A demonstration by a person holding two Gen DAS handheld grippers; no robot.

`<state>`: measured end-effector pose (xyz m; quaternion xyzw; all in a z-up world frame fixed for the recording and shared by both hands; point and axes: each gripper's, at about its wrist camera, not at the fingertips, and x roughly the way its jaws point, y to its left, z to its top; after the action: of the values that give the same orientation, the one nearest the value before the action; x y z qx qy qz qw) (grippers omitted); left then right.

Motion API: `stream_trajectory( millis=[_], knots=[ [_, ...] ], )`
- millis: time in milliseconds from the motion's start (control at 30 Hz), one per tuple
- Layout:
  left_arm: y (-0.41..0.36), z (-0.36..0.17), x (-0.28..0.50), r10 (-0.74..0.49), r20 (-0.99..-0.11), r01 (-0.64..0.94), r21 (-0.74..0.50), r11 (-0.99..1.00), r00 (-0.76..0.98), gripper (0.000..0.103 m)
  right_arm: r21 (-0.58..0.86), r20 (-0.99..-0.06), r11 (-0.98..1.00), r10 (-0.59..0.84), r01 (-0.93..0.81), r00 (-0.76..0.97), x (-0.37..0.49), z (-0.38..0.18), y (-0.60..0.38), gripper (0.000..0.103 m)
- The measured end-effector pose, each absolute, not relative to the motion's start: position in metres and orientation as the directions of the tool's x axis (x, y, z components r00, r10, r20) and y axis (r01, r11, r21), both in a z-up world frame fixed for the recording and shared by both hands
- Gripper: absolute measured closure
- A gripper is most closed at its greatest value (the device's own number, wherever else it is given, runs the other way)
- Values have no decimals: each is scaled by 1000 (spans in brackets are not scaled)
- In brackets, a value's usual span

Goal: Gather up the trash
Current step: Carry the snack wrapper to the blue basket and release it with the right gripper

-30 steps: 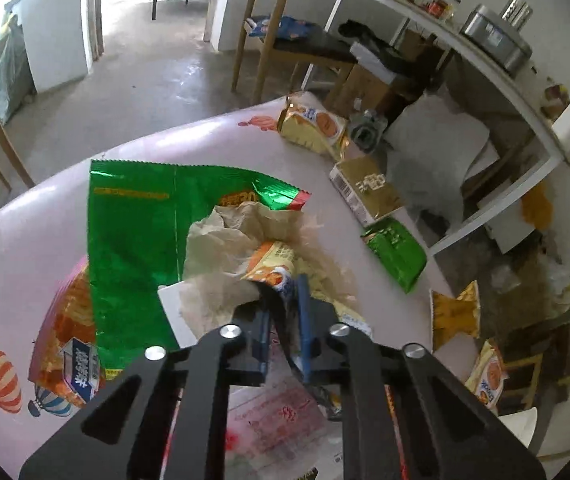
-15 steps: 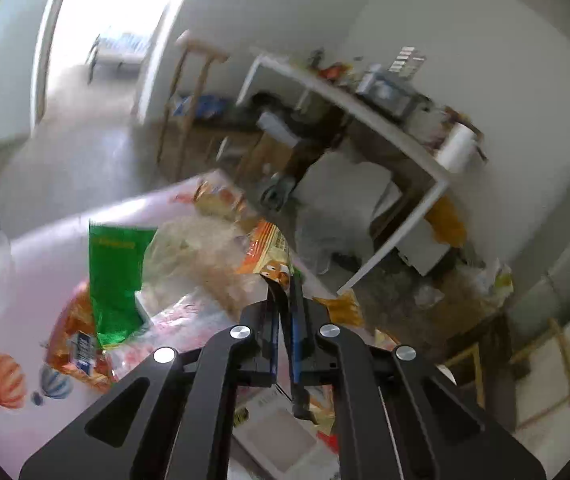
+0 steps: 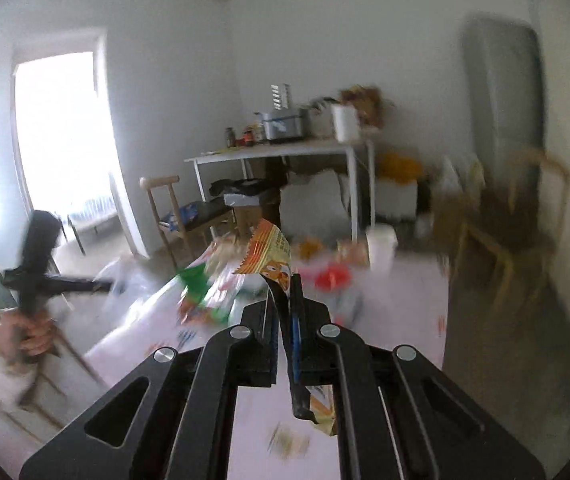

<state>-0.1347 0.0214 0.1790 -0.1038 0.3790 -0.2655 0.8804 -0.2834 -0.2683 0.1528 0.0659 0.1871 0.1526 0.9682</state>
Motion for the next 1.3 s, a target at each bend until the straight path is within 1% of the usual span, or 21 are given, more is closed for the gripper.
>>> stream_trajectory(
  millis=[67,167,267,333,367,400,467,500,533,567,633,667,700,733,767,800,867,933,1067,1233,1300],
  knots=[
    [4,179,-143,-575,-609,426,-389,817,547,97,287,-378,937,302,-199,875,-333,117,-293,97],
    [-27,180,-156,-609,-607,479,-387,788,511,97,401,-493,916,230,-15,839,-386,49,-317,97],
    [-50,180,-166,-631,-610,520,-381,764,480,97,449,-605,876,154,175,781,-425,-31,-325,97],
    [-61,181,-172,-637,-607,535,-375,757,475,97,549,-636,799,208,246,743,-436,-88,-331,97],
    [-66,182,-174,-634,-607,541,-365,758,479,97,580,-671,751,222,315,707,-439,-128,-336,97],
    [-69,182,-176,-630,-611,547,-353,759,479,97,609,-685,714,255,346,682,-437,-157,-340,97],
    [-77,182,-177,-627,-621,553,-346,757,470,97,633,-726,641,297,434,620,-431,-222,-351,97],
    [-80,182,-178,-627,-624,555,-346,757,466,97,640,-735,617,318,458,599,-426,-245,-355,97],
    [-83,180,-179,-623,-630,556,-342,758,463,97,631,-752,598,314,495,579,-421,-268,-359,94],
    [-84,180,-179,-619,-634,555,-337,760,463,97,629,-758,584,314,513,572,-412,-290,-364,93],
    [-88,177,-182,-611,-643,554,-328,765,462,97,593,-792,593,305,545,529,-391,-318,-369,92],
    [-88,177,-183,-608,-646,554,-325,766,461,97,578,-805,603,308,551,507,-379,-333,-371,81],
    [-90,175,-184,-605,-651,555,-321,767,458,97,557,-822,614,312,559,477,-368,-348,-374,73],
    [-91,174,-184,-603,-655,556,-320,767,455,97,543,-834,617,312,570,456,-367,-358,-377,54],
    [-94,172,-185,-600,-662,557,-318,767,449,97,521,-851,616,316,591,419,-363,-373,-377,45],
    [-95,171,-185,-599,-665,558,-318,767,445,97,509,-859,608,322,609,397,-363,-383,-373,44],
    [-100,170,-186,-599,-674,566,-314,762,432,97,510,-860,576,354,639,368,-355,-397,-378,33],
    [-107,170,-189,-601,-678,578,-310,755,423,97,512,-859,553,359,657,366,-353,-402,-382,25],
    [-125,168,-194,-624,-686,617,-317,720,375,97,528,-849,552,344,645,400,-352,-387,-385,25],
    [-181,163,-216,-663,-714,739,-317,594,227,97,576,-813,527,284,625,509,-386,-332,-392,25],
    [-210,158,-229,-665,-732,791,-318,522,144,97,567,-808,545,220,618,547,-406,-307,-396,25]
  ],
)
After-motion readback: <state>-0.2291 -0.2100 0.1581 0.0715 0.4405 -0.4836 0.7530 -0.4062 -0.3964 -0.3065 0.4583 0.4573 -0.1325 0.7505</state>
